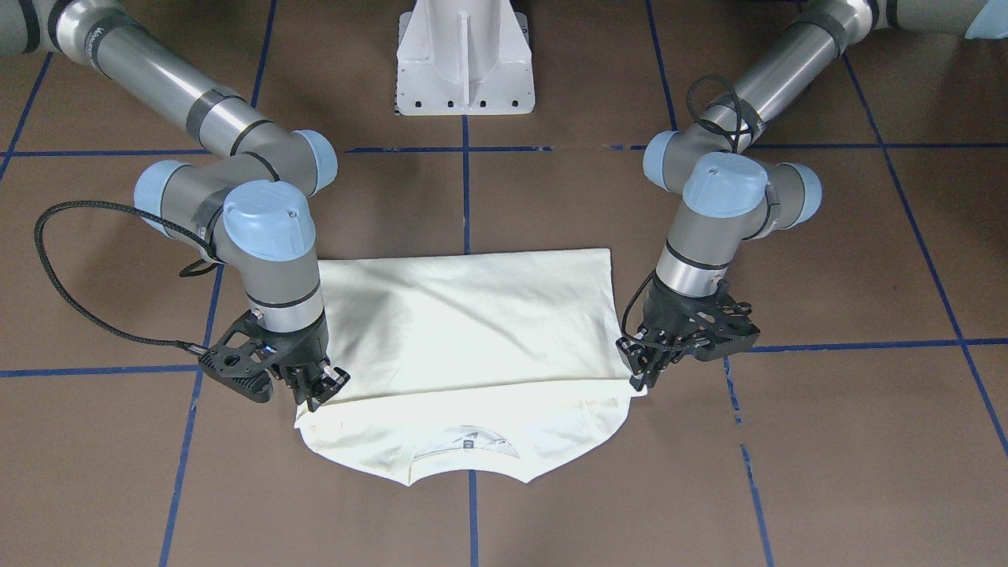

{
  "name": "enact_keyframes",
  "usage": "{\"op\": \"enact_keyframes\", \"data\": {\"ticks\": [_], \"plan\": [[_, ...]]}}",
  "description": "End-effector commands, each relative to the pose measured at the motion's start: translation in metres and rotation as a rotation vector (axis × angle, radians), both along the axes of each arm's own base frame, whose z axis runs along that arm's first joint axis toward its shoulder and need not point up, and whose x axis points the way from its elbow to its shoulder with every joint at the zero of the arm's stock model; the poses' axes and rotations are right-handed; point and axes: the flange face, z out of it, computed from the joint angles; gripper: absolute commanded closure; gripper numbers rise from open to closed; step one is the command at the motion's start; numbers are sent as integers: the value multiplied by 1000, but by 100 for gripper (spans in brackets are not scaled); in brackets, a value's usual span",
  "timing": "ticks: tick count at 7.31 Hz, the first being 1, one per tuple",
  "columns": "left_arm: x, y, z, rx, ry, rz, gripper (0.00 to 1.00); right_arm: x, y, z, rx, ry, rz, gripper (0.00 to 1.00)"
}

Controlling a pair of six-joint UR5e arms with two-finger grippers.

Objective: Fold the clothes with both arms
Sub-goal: 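Release the hem and raise both grippers away from the folded shirt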

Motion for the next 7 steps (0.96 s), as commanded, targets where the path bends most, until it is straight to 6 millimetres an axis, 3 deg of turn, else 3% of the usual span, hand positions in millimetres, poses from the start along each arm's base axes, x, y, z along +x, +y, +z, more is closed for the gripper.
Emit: {"op": "enact_keyframes", "data": {"ticks": [1, 2, 4, 6, 7], "plan": [[-18, 2, -22, 20, 76, 29, 53, 29, 62, -13, -6, -127, -92, 51], [-23, 4, -18, 20, 75, 27, 53, 33, 101, 11, -25, -128, -114, 46], [-26, 10, -14, 44, 114, 35, 53, 18, 130, 41, -84, -107, -128, 38], [-30, 14, -24, 59, 128, 30, 53, 1, 147, 50, -148, -113, -103, 34], [-30, 14, -24, 60, 127, 31, 53, 5, 150, 54, -151, -111, -98, 35]]}}
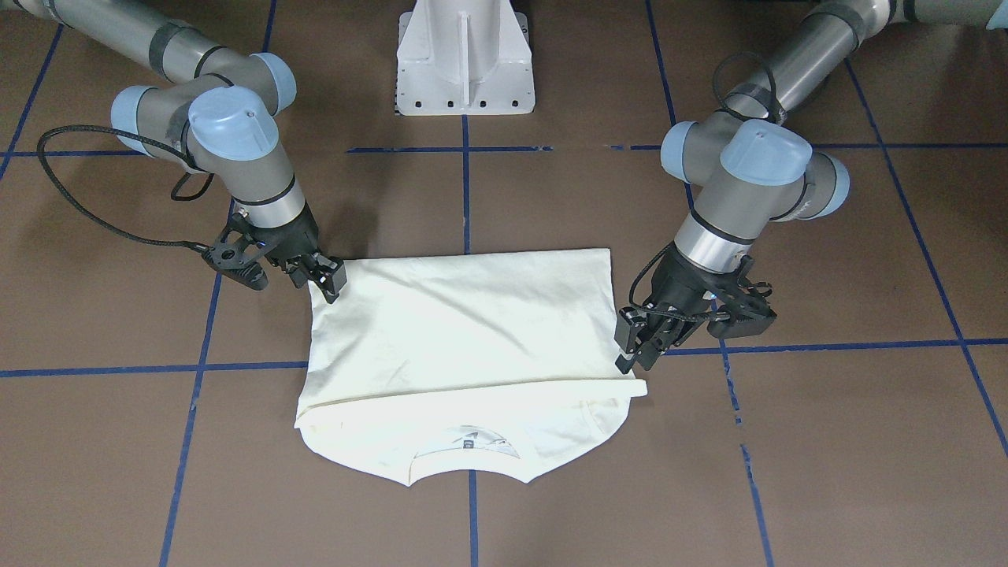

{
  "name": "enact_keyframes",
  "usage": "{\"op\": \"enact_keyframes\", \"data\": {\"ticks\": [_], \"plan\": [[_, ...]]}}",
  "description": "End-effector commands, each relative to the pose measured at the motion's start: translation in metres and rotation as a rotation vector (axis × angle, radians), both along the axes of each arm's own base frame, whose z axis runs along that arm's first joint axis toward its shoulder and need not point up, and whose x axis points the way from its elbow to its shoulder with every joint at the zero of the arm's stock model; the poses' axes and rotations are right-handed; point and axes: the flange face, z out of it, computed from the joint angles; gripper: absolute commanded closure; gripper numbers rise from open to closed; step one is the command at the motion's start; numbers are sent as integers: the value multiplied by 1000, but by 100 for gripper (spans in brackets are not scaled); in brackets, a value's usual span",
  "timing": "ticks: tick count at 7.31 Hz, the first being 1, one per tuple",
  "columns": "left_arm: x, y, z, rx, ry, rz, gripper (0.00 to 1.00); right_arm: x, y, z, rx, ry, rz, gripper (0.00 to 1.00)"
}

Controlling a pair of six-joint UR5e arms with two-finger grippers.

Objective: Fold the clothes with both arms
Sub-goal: 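Grasp the folded shirt's side edge with the right gripper and drag it toward the robot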

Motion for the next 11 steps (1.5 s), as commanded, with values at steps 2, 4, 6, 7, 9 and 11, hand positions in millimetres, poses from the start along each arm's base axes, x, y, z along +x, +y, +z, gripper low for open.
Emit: {"op": "enact_keyframes", "data": {"ticks": [2, 4, 6, 7, 9, 11], "plan": [[0, 0, 1, -1, 0, -3, 53, 6, 22, 22, -26, 20, -1, 35], [1, 0, 2, 0, -2, -2, 53, -4, 36, 17, -14, 18, -8, 44], [2, -2, 4, -4, -7, -2, 53, -3, 48, 10, -48, -7, 36, 98], [2, -2, 4, -5, -6, -2, 53, 3, 64, 26, -55, 11, 15, 100], [2, -2, 3, -5, -5, -3, 53, 12, 74, 7, -35, -25, 15, 100], [3, -1, 0, 0, 1, 0, 53, 50, 171, -19, -8, -100, -120, 100]]}}
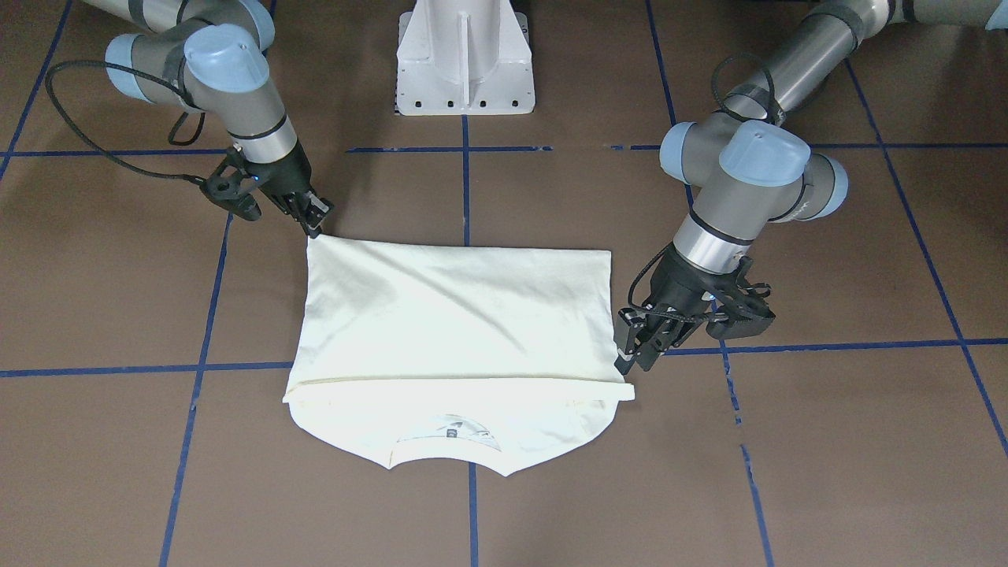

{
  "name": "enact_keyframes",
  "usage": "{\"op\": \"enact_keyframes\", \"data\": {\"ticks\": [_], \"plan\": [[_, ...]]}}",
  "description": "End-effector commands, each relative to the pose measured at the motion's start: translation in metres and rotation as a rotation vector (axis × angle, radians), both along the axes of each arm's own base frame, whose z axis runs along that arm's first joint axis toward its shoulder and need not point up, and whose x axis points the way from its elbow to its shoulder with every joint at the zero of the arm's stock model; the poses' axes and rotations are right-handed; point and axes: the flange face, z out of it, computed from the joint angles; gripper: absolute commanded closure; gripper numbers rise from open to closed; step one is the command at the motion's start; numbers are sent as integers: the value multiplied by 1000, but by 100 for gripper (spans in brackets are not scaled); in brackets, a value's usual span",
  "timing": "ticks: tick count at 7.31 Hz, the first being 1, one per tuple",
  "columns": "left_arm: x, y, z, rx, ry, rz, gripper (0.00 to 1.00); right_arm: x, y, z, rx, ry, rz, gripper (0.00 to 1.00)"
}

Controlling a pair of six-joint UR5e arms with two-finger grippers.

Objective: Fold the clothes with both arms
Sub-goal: 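Grasp the folded shirt's side edge with the right gripper and drag it toward the robot, then move both grippers to the folded shirt's top corners farthest from the robot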

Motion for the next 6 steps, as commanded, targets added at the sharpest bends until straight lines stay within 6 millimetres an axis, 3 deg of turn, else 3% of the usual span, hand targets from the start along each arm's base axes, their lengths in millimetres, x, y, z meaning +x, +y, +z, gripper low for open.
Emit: {"op": "enact_keyframes", "data": {"ticks": [1, 2, 3, 4, 5, 6], "plan": [[0, 1, -9, 14, 17, 2, 53, 28, 129, -42, -32, -108, -182, 100], [0, 2, -15, 21, 25, 3, 53, 23, 198, -67, -126, -161, -270, 100], [-2, 3, -20, 31, 35, 5, 53, 15, 236, -75, -139, -174, -351, 100], [-3, 4, -23, 34, 38, 6, 53, 6, 244, -74, -133, -166, -354, 3], [-5, 9, -30, 16, 68, -3, 52, 4, 233, -70, -105, -156, -303, 0], [2, 34, -48, -15, 123, 37, 52, 10, 211, -70, -96, -159, -248, 0]]}}
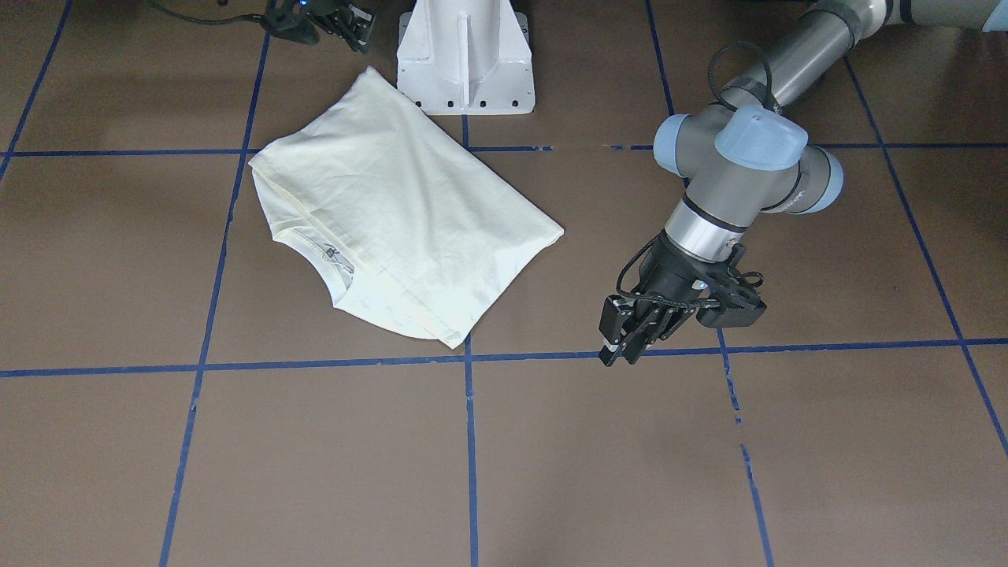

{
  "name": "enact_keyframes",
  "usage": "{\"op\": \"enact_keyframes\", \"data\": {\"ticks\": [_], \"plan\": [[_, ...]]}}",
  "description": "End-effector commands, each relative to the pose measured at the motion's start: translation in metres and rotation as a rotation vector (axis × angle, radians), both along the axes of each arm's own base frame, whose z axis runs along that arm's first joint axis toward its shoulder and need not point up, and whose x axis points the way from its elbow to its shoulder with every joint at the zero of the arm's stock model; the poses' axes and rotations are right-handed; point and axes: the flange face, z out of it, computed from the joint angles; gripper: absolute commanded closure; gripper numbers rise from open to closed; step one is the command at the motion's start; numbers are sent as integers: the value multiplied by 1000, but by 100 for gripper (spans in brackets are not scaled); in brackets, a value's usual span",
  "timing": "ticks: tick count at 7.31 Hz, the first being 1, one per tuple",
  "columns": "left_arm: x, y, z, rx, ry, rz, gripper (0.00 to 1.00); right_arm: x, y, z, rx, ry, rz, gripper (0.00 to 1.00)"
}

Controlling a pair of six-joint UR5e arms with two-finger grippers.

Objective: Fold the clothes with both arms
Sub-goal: 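Move both grippers to the folded shirt's top corners farthest from the robot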

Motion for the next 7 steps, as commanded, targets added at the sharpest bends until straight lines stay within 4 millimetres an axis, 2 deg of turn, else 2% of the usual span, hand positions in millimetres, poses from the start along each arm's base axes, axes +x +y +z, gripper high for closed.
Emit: {"op": "enact_keyframes", "data": {"ticks": [1, 2, 3, 4, 5, 6, 7], "plan": [[8, 40, -16, -127, 112, 96, 51, 20, -52, -5, 9, -12, 136, 0], [10, 63, -12, -181, 141, 108, 50, 34, -85, -10, 12, -22, 218, 0], [9, 100, 16, -216, 126, 137, 50, 59, -131, -10, 12, -22, 329, 0], [6, 113, 18, -281, 137, 131, 48, 70, -179, 0, 23, 2, 424, 0], [43, 144, 21, -382, 86, 143, 47, 61, -236, 11, 97, 40, 463, 0], [76, 173, 21, -383, 58, 112, 47, 70, -278, 16, 171, 75, 465, 0], [100, 198, 24, -428, 37, 126, 47, 85, -304, 28, 194, 92, 426, 0]]}}
